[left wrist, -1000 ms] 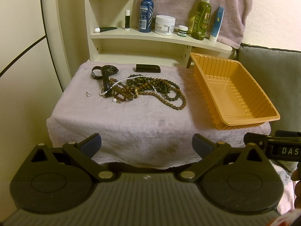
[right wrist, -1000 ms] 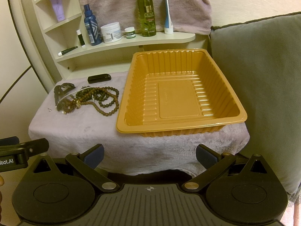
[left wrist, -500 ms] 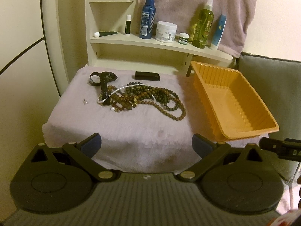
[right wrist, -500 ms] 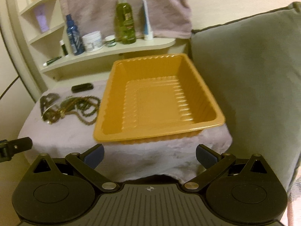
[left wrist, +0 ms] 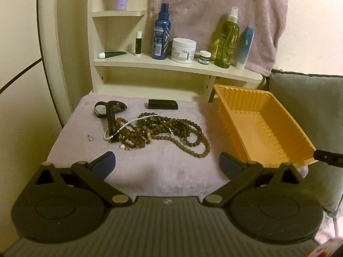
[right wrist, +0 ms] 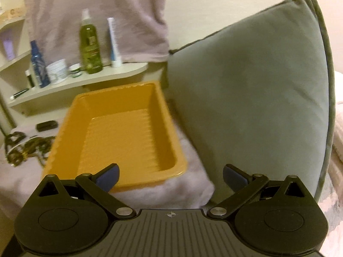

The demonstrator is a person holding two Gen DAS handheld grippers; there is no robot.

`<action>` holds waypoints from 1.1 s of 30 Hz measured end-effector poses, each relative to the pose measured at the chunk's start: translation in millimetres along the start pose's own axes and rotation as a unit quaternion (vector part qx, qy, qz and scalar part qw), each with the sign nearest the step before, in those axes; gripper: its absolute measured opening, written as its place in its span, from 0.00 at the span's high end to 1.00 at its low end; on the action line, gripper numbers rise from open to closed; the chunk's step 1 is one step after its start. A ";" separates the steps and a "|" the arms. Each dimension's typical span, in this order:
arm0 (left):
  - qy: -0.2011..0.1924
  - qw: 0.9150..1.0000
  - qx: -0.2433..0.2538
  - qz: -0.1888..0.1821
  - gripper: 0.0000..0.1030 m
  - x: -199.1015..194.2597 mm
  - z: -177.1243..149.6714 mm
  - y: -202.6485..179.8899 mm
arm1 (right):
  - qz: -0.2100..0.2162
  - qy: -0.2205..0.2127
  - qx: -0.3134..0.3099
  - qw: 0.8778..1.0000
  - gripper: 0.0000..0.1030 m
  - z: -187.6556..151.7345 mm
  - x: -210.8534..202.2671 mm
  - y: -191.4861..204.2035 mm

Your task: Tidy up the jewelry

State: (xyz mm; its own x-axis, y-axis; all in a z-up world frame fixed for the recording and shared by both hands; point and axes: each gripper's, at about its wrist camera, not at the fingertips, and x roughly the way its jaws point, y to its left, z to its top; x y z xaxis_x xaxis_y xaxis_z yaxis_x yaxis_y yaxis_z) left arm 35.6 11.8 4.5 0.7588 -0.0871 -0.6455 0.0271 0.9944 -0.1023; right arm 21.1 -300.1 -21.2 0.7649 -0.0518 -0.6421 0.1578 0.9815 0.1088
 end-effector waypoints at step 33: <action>0.009 1.000 -0.012 -0.024 0.05 46.1 7.9 1.7 | 0.063 0.040 0.024 0.997 0.86 5.1 73.4 -12.9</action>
State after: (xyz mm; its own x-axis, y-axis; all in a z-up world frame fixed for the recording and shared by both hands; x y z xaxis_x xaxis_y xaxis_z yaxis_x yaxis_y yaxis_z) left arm 75.8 10.0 -19.5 0.7456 -0.1357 -0.6525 0.0475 0.9874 -0.1512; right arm 78.4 -317.5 -65.9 0.7288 0.0872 -0.6792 0.0950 0.9694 0.2264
